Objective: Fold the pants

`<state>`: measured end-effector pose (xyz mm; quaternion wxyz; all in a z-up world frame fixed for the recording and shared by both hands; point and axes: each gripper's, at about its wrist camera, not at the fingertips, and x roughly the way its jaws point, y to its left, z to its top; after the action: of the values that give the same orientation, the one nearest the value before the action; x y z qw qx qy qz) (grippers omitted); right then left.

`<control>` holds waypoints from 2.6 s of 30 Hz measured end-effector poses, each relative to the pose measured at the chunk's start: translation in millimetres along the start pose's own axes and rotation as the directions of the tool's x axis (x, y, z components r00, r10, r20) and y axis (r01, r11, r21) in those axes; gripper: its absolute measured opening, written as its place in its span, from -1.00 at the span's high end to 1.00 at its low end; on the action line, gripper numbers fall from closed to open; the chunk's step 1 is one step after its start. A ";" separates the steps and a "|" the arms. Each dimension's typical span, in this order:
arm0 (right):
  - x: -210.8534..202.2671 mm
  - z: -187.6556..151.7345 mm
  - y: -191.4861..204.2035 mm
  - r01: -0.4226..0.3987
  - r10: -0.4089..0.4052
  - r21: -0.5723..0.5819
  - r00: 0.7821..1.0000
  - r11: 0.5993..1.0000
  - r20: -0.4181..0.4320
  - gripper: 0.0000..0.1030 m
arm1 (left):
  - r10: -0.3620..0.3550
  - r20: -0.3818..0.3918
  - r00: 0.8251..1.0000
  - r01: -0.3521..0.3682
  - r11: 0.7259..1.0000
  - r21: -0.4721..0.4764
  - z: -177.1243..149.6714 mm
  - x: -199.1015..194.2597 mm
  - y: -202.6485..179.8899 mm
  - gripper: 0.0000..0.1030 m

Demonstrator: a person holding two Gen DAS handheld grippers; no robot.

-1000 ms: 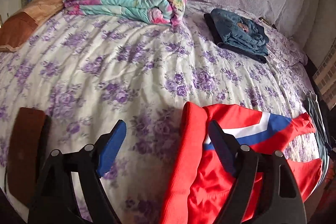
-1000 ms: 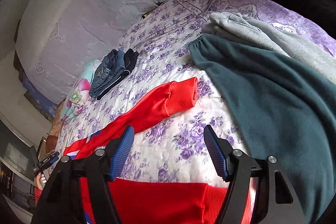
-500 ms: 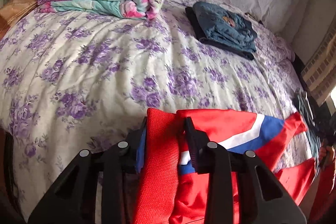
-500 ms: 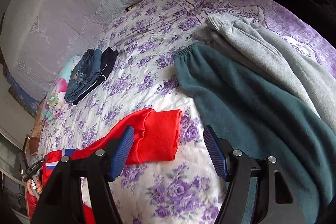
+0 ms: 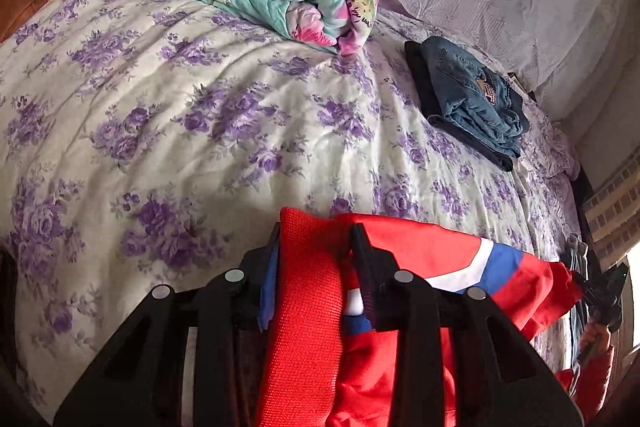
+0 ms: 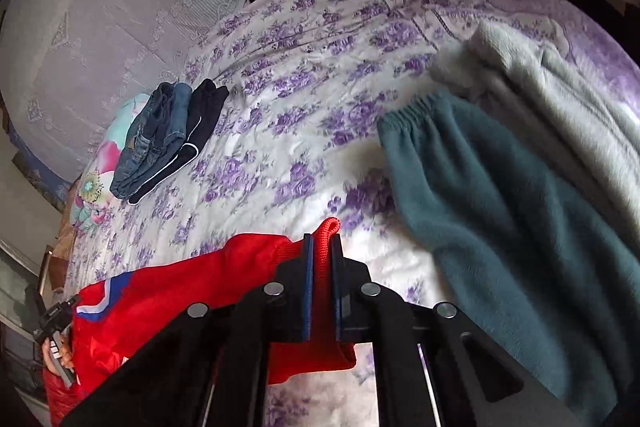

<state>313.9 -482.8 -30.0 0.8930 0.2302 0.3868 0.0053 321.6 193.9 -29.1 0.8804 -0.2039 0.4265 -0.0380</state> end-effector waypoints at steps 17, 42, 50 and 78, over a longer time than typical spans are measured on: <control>89.4 46.2 5.1 0.179 -0.178 -0.030 0.984 0.983 0.019 0.82 | 0.119 0.035 0.992 -0.117 0.992 -0.049 42.8 41.7 3.6 0.29; 43.4 -59.5 89.3 0.003 -0.043 -0.297 0.991 0.955 -0.126 -0.15 | 0.066 -0.116 0.991 -0.062 0.997 0.040 -53.2 -47.2 48.9 -0.53; 33.0 -56.8 141.9 0.015 -0.036 -0.461 0.999 0.887 -0.037 -0.34 | 0.149 -0.091 0.985 -0.139 0.984 0.111 -78.5 -69.1 50.5 -0.55; 157.7 4.4 226.0 -0.179 0.012 -0.737 0.974 0.652 -0.226 -0.32 | -0.101 -0.107 0.989 0.121 0.972 0.199 61.6 59.6 7.0 0.24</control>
<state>465.5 -253.0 -42.2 0.8626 -0.1418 0.4248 0.2353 405.8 206.0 -41.6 0.8717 -0.1336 0.4499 -0.1409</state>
